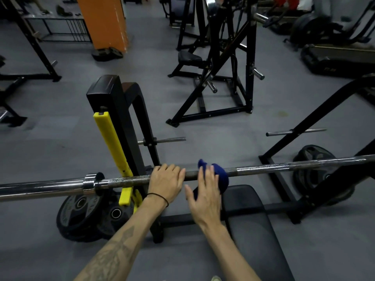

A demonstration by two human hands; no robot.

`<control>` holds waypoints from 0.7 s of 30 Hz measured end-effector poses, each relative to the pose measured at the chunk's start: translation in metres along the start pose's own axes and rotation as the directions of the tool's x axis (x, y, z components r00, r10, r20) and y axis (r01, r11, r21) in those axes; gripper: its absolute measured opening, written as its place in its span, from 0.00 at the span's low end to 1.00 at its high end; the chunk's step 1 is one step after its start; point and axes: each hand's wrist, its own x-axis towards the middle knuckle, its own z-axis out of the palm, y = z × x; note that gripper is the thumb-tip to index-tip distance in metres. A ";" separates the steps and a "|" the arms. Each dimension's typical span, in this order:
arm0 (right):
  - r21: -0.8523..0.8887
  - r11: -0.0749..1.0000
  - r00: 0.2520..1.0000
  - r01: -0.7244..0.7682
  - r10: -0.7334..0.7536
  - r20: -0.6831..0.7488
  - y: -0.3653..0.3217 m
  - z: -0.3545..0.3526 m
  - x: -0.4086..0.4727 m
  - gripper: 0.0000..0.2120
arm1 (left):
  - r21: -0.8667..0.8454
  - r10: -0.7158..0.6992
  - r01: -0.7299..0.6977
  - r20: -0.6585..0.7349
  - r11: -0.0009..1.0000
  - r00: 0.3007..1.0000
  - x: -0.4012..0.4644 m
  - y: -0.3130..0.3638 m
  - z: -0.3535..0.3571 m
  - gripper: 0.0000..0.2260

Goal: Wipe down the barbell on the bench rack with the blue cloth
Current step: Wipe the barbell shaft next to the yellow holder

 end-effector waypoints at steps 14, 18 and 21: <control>0.023 0.995 0.992 0.101 -0.102 0.069 -0.013 0.004 -0.004 0.38 | -0.003 -0.036 0.036 -0.008 0.999 0.999 0.002 -0.002 0.004 0.20; -0.074 0.970 0.972 0.234 -0.230 0.057 0.010 -0.002 -0.001 0.32 | -0.008 0.015 -0.015 0.011 1.000 1.000 0.000 -0.006 0.005 0.19; -0.126 0.986 0.991 0.113 -0.120 -0.052 0.045 -0.019 0.006 0.29 | -0.003 0.024 -0.024 0.029 1.000 0.999 0.001 -0.006 0.003 0.20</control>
